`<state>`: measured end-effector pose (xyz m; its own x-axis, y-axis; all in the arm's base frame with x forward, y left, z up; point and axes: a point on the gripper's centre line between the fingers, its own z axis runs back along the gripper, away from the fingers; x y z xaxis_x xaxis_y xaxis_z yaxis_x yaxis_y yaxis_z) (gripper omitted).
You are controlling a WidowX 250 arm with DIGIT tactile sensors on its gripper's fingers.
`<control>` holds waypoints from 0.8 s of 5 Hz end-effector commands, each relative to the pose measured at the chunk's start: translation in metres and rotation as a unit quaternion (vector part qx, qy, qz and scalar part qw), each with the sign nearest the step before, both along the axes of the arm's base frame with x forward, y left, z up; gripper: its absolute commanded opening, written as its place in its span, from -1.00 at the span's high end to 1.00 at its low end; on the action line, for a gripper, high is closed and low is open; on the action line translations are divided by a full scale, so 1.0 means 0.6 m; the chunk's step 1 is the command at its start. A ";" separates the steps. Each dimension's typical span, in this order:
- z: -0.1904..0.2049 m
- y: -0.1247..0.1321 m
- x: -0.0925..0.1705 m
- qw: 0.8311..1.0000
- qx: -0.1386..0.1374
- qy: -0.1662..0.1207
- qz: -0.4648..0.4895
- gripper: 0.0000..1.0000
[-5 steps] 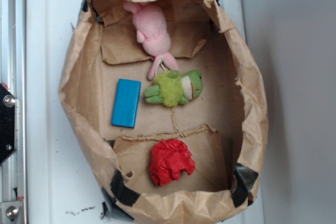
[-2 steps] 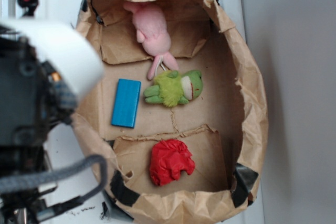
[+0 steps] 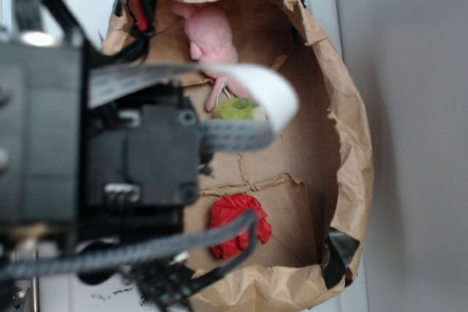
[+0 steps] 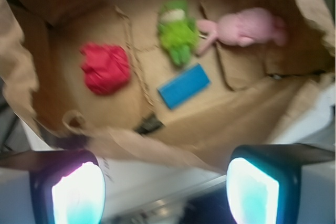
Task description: Grab the green animal.
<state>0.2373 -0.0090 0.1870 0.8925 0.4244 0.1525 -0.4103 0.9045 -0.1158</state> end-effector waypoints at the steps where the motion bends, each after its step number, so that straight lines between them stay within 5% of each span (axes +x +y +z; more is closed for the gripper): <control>1: -0.026 0.029 0.090 0.996 -0.001 -0.042 0.072 -1.00; 2: -0.054 0.031 0.109 0.997 0.017 -0.054 0.051 -1.00; 4: -0.105 0.056 0.099 0.999 0.039 -0.034 0.010 -1.00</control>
